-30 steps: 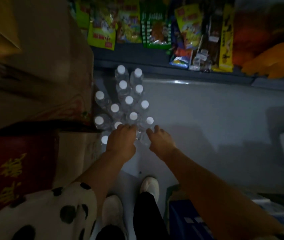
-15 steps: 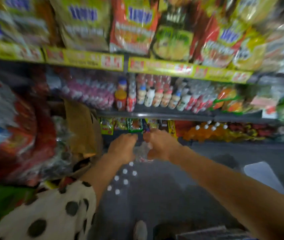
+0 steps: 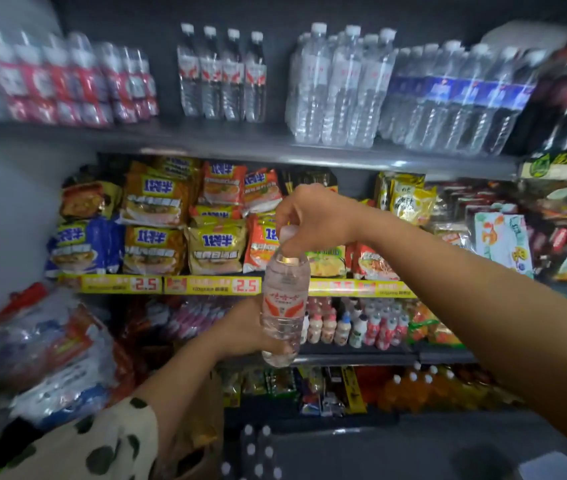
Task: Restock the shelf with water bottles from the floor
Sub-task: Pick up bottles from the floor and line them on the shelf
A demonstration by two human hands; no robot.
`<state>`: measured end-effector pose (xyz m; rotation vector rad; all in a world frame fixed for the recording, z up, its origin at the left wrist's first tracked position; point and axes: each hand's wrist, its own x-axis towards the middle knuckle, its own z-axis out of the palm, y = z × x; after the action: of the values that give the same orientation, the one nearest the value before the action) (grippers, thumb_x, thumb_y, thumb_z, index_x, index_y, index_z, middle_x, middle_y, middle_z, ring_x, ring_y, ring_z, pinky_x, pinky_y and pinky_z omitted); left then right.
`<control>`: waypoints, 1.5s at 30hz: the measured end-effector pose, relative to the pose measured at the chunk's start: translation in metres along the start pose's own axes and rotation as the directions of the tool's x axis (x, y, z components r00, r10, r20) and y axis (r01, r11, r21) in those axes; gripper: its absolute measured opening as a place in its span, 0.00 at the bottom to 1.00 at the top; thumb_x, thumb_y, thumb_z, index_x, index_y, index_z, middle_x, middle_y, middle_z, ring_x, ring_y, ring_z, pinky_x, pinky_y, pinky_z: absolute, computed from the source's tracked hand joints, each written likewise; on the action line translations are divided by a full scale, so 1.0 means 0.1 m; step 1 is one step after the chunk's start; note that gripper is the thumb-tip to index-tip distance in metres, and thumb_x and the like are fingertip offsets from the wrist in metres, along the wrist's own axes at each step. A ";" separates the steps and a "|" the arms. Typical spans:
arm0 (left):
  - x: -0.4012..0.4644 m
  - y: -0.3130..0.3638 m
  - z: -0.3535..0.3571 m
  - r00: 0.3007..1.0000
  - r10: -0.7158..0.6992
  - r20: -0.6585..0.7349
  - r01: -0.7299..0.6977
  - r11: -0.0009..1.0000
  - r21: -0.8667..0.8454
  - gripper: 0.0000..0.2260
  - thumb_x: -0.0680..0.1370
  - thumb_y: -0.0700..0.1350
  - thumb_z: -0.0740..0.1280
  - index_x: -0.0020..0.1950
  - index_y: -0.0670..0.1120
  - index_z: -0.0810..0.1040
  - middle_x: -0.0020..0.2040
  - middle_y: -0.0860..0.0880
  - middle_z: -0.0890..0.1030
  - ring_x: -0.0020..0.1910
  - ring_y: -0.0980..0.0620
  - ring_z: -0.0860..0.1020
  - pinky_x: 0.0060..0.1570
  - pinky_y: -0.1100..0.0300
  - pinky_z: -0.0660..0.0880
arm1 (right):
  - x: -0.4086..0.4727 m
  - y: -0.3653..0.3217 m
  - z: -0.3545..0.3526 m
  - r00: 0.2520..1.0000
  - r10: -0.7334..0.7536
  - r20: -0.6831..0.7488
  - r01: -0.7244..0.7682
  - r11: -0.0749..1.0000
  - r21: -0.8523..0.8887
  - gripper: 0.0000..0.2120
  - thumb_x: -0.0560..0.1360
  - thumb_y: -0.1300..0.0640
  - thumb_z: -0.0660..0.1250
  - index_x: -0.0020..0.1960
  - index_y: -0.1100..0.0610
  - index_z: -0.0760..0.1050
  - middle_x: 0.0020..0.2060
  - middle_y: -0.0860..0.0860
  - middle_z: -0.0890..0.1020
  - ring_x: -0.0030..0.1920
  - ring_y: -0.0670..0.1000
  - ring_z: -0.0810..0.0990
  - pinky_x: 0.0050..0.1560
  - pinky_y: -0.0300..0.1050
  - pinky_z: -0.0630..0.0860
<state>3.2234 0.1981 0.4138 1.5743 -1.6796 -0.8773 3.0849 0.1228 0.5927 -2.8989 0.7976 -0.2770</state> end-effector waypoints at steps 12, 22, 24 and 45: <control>0.61 0.90 -1.24 0.967 0.003 -0.256 0.013 0.998 0.063 0.17 0.62 0.36 0.80 0.47 0.47 0.81 0.40 0.54 0.85 0.38 0.62 0.81 0.40 0.69 0.74 | 0.69 0.33 -0.86 0.991 -0.128 -0.024 0.129 0.937 0.324 0.16 0.67 0.53 0.77 0.50 0.50 0.74 0.44 0.43 0.81 0.42 0.41 0.80 0.43 0.31 0.73; 0.94 1.46 -2.17 0.939 -0.022 -0.343 0.095 0.976 0.198 0.22 0.64 0.44 0.81 0.54 0.45 0.80 0.50 0.47 0.85 0.50 0.50 0.83 0.57 0.54 0.78 | 1.54 0.38 -1.34 0.948 -0.148 -0.282 0.223 0.940 0.257 0.23 0.61 0.50 0.79 0.51 0.55 0.73 0.44 0.50 0.80 0.44 0.51 0.80 0.43 0.49 0.79; 1.01 1.54 -2.32 0.924 -0.017 -0.382 0.101 0.974 0.201 0.24 0.63 0.45 0.81 0.56 0.46 0.78 0.51 0.49 0.84 0.51 0.51 0.82 0.58 0.53 0.76 | 1.68 0.34 -1.47 0.929 -0.143 -0.342 0.236 0.940 0.247 0.24 0.60 0.50 0.79 0.51 0.56 0.75 0.45 0.52 0.81 0.45 0.52 0.81 0.48 0.53 0.80; 2.41 0.51 -4.02 0.896 -0.044 -0.443 0.117 0.983 0.138 0.17 0.70 0.37 0.75 0.56 0.47 0.76 0.48 0.54 0.80 0.48 0.56 0.77 0.53 0.61 0.67 | 4.34 0.54 -1.18 0.930 0.037 -0.365 0.090 0.942 0.324 0.13 0.65 0.55 0.78 0.46 0.56 0.79 0.42 0.51 0.83 0.43 0.50 0.83 0.47 0.46 0.81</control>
<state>3.5179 -0.0524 0.6842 1.8018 -1.3918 -0.3840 3.4001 -0.1557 0.7613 -2.5646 0.6747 -0.8881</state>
